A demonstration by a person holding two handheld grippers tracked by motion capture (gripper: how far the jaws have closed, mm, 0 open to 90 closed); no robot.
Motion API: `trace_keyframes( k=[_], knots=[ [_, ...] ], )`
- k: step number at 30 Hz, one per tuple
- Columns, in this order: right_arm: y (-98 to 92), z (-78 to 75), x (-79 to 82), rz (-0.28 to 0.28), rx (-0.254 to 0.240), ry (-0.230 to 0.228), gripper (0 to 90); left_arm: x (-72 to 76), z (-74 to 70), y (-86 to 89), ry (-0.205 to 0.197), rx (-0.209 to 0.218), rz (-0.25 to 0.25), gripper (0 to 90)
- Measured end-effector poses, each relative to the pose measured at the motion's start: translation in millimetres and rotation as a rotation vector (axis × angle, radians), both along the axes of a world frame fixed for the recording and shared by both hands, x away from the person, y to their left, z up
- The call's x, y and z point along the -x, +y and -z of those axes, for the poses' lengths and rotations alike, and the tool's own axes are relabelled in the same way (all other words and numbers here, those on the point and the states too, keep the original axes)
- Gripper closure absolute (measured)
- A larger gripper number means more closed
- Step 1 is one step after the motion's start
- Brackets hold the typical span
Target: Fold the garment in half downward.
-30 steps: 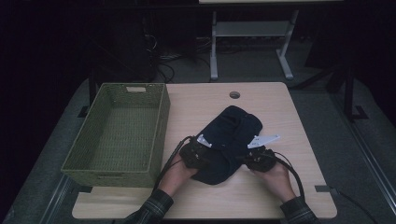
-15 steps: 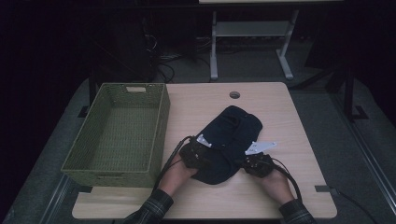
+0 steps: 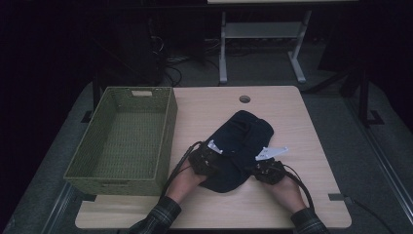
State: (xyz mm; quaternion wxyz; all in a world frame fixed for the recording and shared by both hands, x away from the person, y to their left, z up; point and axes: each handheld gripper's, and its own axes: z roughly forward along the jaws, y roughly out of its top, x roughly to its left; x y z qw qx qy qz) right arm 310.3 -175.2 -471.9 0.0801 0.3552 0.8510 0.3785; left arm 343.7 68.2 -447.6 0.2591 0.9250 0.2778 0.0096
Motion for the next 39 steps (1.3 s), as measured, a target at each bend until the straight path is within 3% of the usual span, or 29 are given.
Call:
trace_keyframes(
  k=[10,16,22,27,29,30,31,36,39],
  knots=[
    [0.4,-0.3,-0.1,0.004,0.0,0.004,90.0,-15.2,-20.7,-3.9,-0.025,0.025,0.0,90.0],
    [1.6,-1.4,0.2,0.009,0.012,0.01,90.0,-35.6,-34.6,-3.3,-0.05,0.032,-0.019,90.0],
    [1.5,-1.4,-0.1,0.012,0.005,0.017,90.0,-62.5,-44.6,-1.9,-0.087,0.03,-0.071,90.0],
    [1.6,-1.5,-0.1,0.012,0.008,0.016,90.0,-84.5,-35.4,-3.7,-0.087,-0.005,-0.103,90.0],
    [1.7,-1.5,-0.1,0.013,0.008,0.016,90.0,-92.3,-23.1,-3.8,-0.075,-0.023,-0.133,90.0],
    [1.7,-1.5,-0.2,0.013,0.008,0.015,90.0,-92.3,-23.1,-3.8,-0.075,-0.023,-0.133,90.0],
    [1.7,-1.6,0.0,0.013,0.008,0.017,90.0,-95.3,-15.2,-3.1,-0.082,-0.051,-0.142,90.0],
    [1.7,-1.5,-0.1,0.015,0.005,0.018,90.0,-97.9,-2.7,-0.6,-0.074,-0.069,-0.165,90.0],
    [1.8,-2.0,-0.1,0.016,0.009,0.022,90.0,-96.4,-0.2,1.1,-0.076,-0.057,-0.171,90.0]
  ],
)
